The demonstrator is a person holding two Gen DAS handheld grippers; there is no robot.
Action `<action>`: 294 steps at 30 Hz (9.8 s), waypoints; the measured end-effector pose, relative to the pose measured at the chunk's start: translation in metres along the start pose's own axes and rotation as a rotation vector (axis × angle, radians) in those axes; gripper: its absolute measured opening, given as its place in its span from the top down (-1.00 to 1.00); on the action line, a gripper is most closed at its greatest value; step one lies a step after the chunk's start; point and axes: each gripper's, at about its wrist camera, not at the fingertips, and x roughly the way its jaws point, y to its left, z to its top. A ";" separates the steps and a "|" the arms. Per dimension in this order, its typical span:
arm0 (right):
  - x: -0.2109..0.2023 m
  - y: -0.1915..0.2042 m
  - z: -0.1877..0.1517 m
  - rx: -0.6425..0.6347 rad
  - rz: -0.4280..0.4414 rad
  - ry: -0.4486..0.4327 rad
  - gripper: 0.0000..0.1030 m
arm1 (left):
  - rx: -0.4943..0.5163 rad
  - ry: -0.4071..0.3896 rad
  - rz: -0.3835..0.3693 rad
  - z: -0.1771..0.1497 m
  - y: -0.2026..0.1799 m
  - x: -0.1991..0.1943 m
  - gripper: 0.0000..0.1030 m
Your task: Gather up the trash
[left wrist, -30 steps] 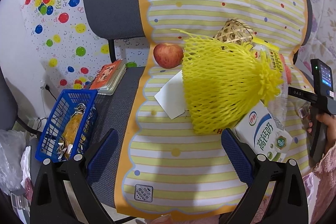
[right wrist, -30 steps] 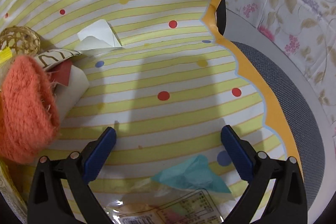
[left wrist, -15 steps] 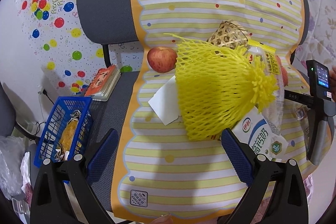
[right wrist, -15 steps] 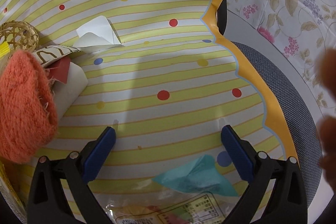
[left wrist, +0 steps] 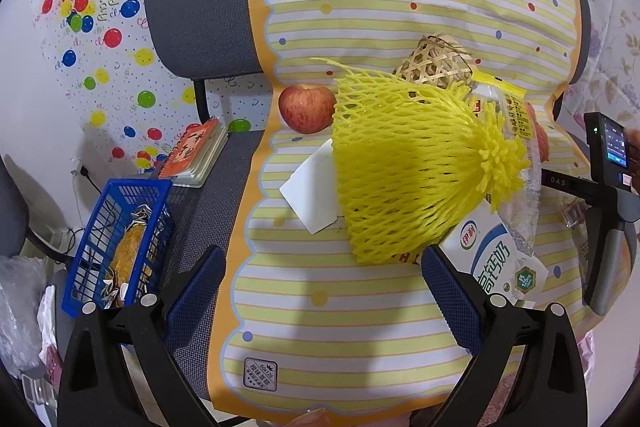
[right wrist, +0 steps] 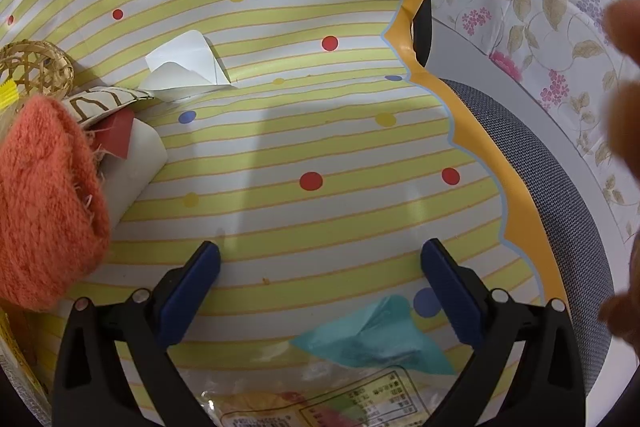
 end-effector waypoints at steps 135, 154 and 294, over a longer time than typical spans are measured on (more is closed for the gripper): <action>-0.294 -0.042 -0.206 -0.188 0.106 -0.384 -0.39 | 0.337 -0.351 -0.649 -0.075 -0.100 -0.123 0.64; -0.276 -0.184 -0.329 0.234 -0.160 -0.178 -0.40 | 0.778 -0.067 -0.946 -0.190 -0.313 -0.081 0.47; -0.199 -0.026 -0.126 -0.064 0.252 -0.286 0.80 | 0.094 -0.150 -0.339 -0.034 -0.006 0.014 0.85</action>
